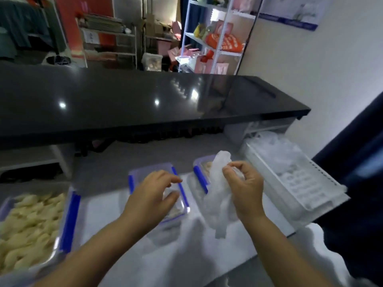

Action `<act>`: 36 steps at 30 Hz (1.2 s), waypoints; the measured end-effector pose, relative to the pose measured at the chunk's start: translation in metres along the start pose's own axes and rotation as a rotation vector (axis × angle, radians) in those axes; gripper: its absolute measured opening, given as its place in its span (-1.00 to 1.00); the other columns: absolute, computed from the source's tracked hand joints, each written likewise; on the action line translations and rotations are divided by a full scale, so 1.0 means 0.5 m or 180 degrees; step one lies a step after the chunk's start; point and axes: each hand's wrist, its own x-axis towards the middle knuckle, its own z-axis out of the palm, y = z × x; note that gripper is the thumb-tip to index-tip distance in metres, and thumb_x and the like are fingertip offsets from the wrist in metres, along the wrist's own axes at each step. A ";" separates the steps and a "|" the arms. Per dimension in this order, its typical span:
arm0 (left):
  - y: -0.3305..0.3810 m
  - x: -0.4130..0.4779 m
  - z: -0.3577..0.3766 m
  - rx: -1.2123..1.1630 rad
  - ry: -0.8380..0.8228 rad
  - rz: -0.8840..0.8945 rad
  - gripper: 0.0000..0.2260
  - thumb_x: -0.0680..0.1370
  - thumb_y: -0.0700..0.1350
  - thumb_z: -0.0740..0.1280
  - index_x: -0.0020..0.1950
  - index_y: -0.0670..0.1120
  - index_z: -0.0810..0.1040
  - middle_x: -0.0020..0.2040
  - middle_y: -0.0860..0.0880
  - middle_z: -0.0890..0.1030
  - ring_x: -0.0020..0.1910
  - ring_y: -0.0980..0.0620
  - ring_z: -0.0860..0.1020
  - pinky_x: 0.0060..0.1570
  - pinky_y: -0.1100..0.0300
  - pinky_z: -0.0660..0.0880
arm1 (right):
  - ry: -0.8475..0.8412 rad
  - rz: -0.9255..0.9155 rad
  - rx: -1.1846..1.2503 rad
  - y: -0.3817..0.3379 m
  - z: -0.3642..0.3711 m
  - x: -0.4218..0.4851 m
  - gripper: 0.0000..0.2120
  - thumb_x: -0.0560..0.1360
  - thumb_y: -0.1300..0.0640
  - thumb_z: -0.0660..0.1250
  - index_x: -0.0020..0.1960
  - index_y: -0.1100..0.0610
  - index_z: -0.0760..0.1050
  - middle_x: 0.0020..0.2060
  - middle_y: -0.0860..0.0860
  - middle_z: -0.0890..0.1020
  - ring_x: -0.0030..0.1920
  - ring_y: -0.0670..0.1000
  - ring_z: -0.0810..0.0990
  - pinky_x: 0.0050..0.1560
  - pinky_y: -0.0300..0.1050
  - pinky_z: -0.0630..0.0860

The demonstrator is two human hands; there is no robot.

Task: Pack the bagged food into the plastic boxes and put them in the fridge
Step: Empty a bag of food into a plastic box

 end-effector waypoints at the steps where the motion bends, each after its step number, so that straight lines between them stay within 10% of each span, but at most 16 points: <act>1: 0.023 0.023 0.039 -0.0043 -0.0058 0.0080 -0.68 0.41 0.10 0.16 0.03 0.04 0.57 -0.09 0.21 0.47 -0.09 0.29 0.37 -0.12 0.38 0.34 | 0.0184 0.0121 0.0068 0.015 -0.052 0.028 -0.83 0.44 0.23 0.37 -0.30 0.04 0.56 -0.39 -0.15 0.58 -0.33 -0.17 0.52 -0.29 -0.29 0.49; 10: 0.225 0.215 0.360 -0.0315 -0.0527 0.0553 -0.75 0.42 0.06 0.19 -0.04 0.06 0.60 -0.09 0.29 0.47 -0.08 0.36 0.37 -0.09 0.42 0.32 | 0.1310 0.0421 -0.0176 0.181 -0.497 0.298 -0.96 0.47 0.08 0.35 -0.14 0.03 0.57 -0.14 -0.03 0.62 -0.08 -0.01 0.58 0.11 0.07 0.55; 16: 0.257 0.269 0.457 -0.0308 -0.0668 0.0095 -0.79 0.40 -0.02 0.23 -0.03 0.14 0.58 -0.09 0.36 0.47 0.03 0.38 0.40 -0.09 0.39 0.36 | 0.0051 0.1044 -0.1253 0.325 -0.604 0.412 -0.51 0.50 0.05 0.31 0.40 -0.05 0.27 0.30 -0.02 0.29 0.32 0.07 0.35 0.30 0.00 0.34; 21: 0.255 0.281 0.486 -0.0288 -0.0722 -0.0179 -0.81 0.44 -0.12 0.28 -0.07 0.17 0.56 -0.08 0.30 0.52 0.02 0.31 0.43 -0.11 0.39 0.37 | -0.1264 0.1059 -0.3955 0.407 -0.612 0.449 -0.36 0.56 -0.15 0.10 0.52 -0.07 -0.13 0.45 0.06 0.21 0.38 0.15 0.22 0.30 0.13 0.22; 30: 0.232 0.256 0.440 0.0000 -0.0625 -0.0688 -0.87 0.49 -0.13 0.37 -0.03 0.09 0.59 -0.07 0.24 0.53 -0.07 0.20 0.49 -0.11 0.18 0.48 | -0.1138 0.1346 -0.3299 0.388 -0.596 0.472 -0.33 0.57 -0.06 0.19 0.53 -0.03 -0.12 0.51 0.11 0.00 0.44 0.23 0.13 0.32 0.13 0.28; 36: 0.186 0.194 0.350 0.0413 -0.0447 -0.0541 -0.88 0.50 -0.04 0.29 -0.01 0.07 0.60 -0.10 0.19 0.54 -0.12 0.13 0.52 -0.19 0.19 0.46 | -0.1098 0.0835 -0.4761 0.292 -0.571 0.402 -0.41 0.58 -0.14 0.07 0.51 0.04 -0.01 0.50 0.08 0.07 0.39 0.16 0.23 0.14 0.07 0.41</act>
